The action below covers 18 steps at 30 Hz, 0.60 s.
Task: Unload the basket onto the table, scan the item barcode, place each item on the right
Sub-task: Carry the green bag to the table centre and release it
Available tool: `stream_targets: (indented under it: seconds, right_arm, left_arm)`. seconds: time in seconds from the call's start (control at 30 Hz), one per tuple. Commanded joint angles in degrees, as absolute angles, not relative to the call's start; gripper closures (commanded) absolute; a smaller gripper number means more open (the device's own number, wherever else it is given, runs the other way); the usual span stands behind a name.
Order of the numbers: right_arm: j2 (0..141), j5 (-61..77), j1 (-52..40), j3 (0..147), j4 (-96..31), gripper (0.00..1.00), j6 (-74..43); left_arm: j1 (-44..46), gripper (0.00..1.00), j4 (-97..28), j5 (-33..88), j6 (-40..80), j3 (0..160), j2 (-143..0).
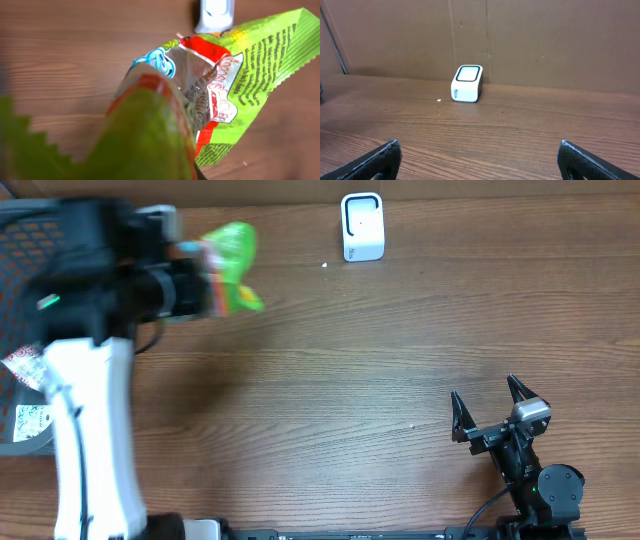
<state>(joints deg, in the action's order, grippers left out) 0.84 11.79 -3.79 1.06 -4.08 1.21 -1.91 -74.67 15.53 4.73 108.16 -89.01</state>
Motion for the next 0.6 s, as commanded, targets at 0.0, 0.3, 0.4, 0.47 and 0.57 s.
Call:
stream_targets:
  seconds: [0.0, 0.3, 0.4, 0.47, 0.57]
  right_arm:
    - [0.16, 12.10, -4.12, 0.47, -3.73, 0.00, 0.84]
    - [0.16, 12.10, -4.12, 0.47, -3.73, 0.00, 0.86]
    - [0.16, 12.10, -4.12, 0.47, -3.73, 0.00, 0.84]
    - [0.16, 12.10, -4.12, 0.47, -3.73, 0.00, 0.86]
    - [0.16, 12.10, -4.12, 0.47, -3.73, 0.00, 0.86]
  left_arm:
    - [5.19, 0.96, -70.48, 18.81, 11.86, 104.68, -94.43]
    - [15.90, 0.96, -60.14, 23.57, 23.77, 104.12, -110.63]
    - [17.17, 0.96, -59.99, 23.64, 27.79, 104.12, -115.79]
    - [17.67, 0.96, -59.94, 24.27, 29.32, 104.12, -119.35]
    - [18.20, 0.96, -59.68, 27.70, 29.67, 104.12, -124.18]
